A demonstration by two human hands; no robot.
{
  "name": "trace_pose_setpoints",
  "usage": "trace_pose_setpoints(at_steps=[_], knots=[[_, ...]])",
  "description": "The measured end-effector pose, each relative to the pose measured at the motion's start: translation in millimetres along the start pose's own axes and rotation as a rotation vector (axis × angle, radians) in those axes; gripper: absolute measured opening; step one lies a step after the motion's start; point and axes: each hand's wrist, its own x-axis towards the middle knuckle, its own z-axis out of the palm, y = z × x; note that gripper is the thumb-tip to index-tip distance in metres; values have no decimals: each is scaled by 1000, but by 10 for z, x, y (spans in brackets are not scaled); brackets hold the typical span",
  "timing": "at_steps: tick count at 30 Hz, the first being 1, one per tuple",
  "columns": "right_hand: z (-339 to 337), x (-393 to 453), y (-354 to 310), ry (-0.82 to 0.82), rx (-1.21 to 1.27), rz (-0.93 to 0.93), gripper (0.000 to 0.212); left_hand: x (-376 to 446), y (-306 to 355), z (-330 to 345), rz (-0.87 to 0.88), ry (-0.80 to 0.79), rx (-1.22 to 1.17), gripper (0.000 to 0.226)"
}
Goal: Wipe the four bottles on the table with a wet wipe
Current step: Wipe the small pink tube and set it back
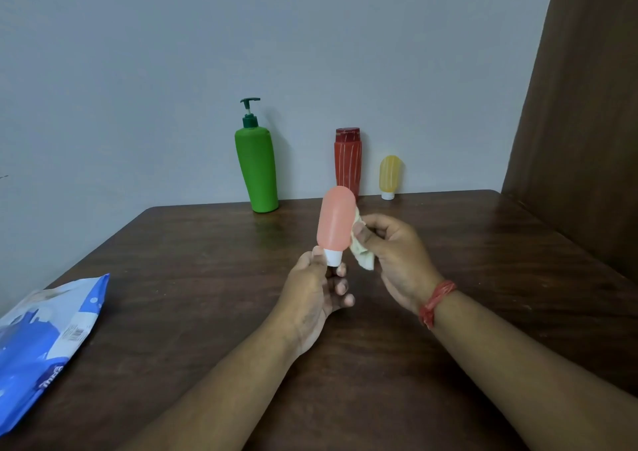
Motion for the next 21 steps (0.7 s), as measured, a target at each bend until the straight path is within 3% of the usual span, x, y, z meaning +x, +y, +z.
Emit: trace_pose_setpoints(at_steps=[5,12,14,21], knots=[[47,-42,61,-77,-218,-34,11,57,-8,-55,45,66,59,38],[77,-88,68,-65,-278,17,12,44,5,-99,186,121,530,31],[104,-106,87,-39,-224,54,16,47,34,-136,247,158,637,28],[246,-161,70,8,260,368,21,87,30,-168,387,169,591,17]])
